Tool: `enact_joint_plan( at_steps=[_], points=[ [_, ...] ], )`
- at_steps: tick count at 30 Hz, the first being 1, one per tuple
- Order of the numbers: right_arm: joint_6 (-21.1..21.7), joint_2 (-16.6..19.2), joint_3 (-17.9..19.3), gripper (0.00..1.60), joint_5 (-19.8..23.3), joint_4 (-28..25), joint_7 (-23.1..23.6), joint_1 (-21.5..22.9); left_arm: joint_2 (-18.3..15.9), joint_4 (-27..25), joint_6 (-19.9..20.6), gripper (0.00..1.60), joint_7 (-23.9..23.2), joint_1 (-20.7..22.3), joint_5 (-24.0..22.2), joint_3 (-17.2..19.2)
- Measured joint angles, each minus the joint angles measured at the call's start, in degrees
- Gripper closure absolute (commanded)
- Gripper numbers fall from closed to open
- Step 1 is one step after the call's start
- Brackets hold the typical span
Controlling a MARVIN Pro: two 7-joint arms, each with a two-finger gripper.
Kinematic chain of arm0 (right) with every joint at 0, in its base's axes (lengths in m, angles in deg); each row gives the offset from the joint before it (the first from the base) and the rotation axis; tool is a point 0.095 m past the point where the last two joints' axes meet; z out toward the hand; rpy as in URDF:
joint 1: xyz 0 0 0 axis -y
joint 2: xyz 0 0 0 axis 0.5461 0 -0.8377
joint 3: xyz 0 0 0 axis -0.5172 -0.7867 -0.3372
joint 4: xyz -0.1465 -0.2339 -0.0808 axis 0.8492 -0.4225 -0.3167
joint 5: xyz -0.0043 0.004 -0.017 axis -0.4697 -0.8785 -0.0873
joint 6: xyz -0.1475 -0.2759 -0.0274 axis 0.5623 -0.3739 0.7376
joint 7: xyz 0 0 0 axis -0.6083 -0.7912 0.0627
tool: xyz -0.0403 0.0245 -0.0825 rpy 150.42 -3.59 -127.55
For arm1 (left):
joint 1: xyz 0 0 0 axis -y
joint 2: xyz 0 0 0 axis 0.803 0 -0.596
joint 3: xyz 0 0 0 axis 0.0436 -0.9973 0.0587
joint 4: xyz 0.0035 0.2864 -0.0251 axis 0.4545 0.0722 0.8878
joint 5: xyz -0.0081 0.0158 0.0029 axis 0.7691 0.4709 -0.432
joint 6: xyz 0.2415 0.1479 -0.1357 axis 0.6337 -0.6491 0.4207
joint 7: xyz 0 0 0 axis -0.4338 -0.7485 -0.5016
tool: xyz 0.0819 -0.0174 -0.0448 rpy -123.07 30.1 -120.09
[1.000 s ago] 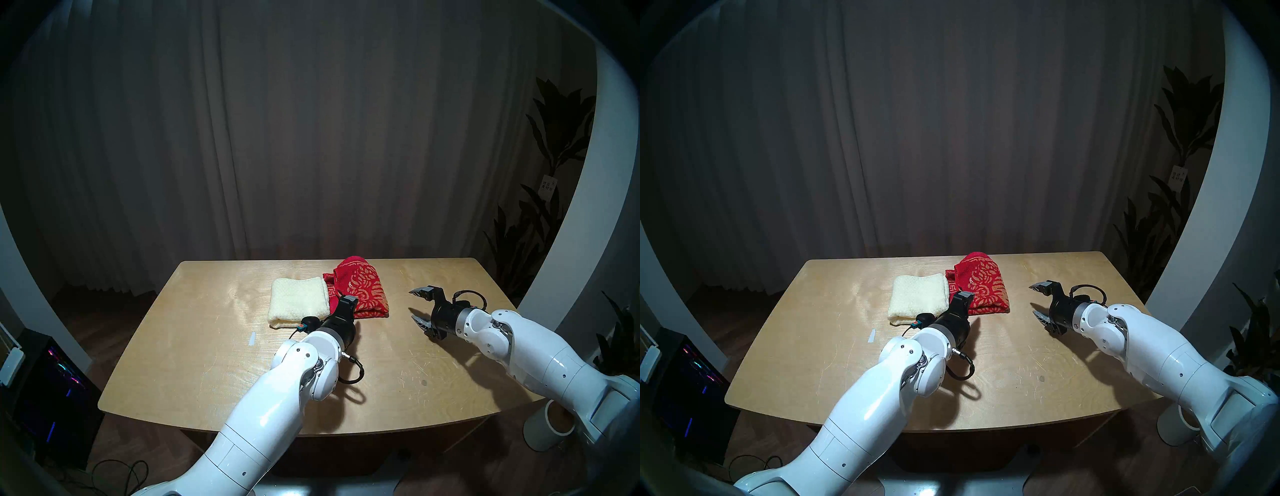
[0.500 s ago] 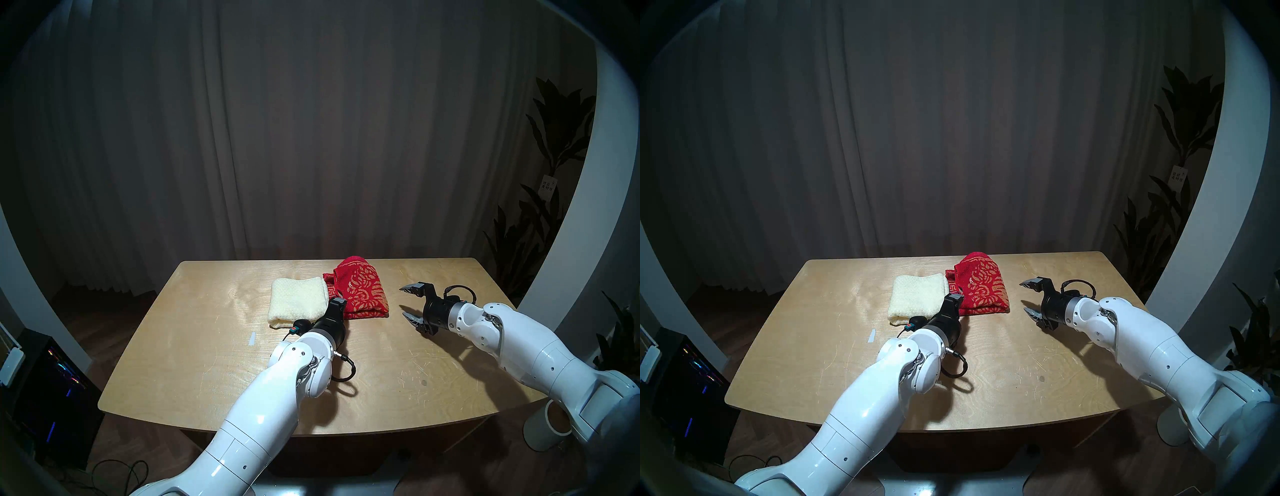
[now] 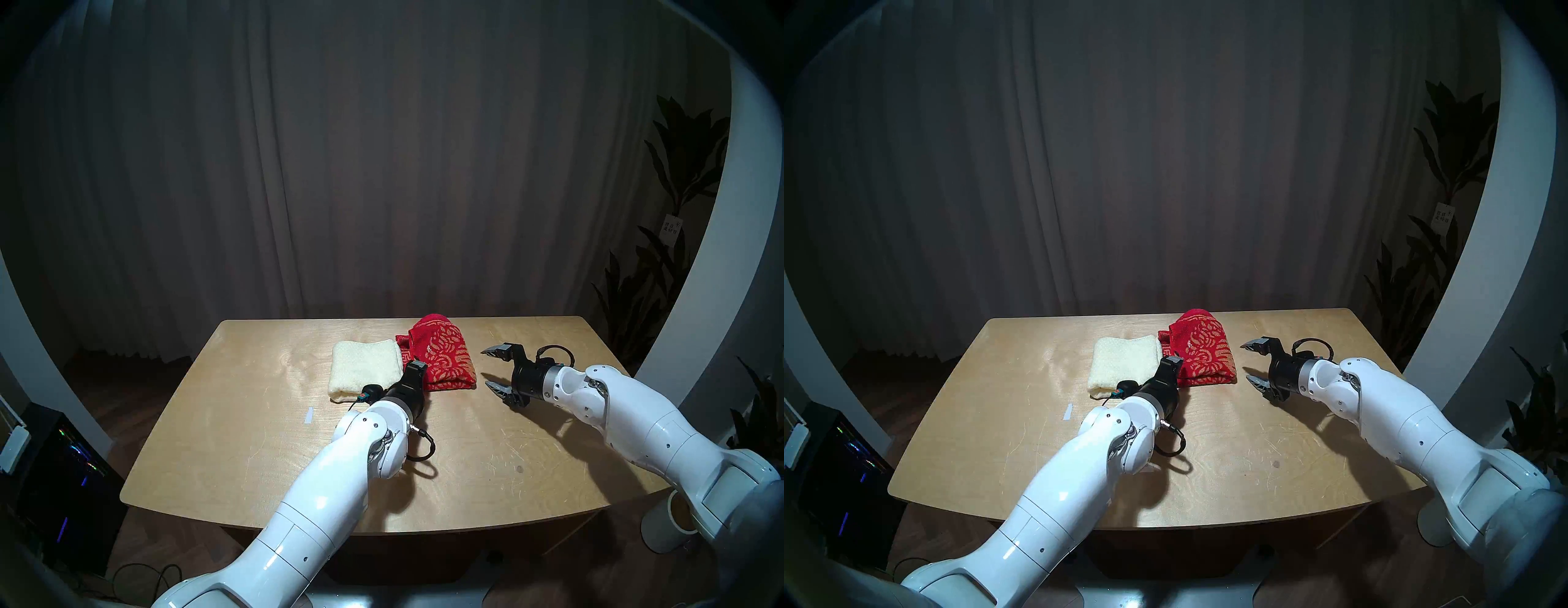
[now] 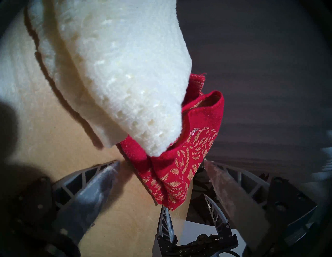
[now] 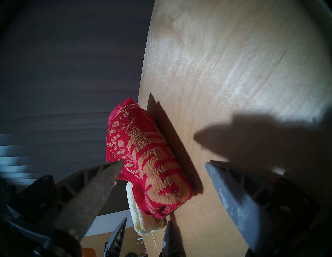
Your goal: Fold each towel twice and stack them on table
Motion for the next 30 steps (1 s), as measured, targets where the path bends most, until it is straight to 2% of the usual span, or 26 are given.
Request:
enact_joint_plan(
  at_steps=[19,30],
  points=[
    [1.4,-3.2,-0.6,0.0,-1.0,1.7,-2.5,2.8,1.7,5.3,0.4,0.0,-1.0,3.8,1.1,0.4],
    [2.1,-5.6,-1.1,0.0,-3.0,5.4,-4.5,5.0,1.7,8.2,1.8,0.0,-1.3,6.3,2.1,-0.9]
  ],
)
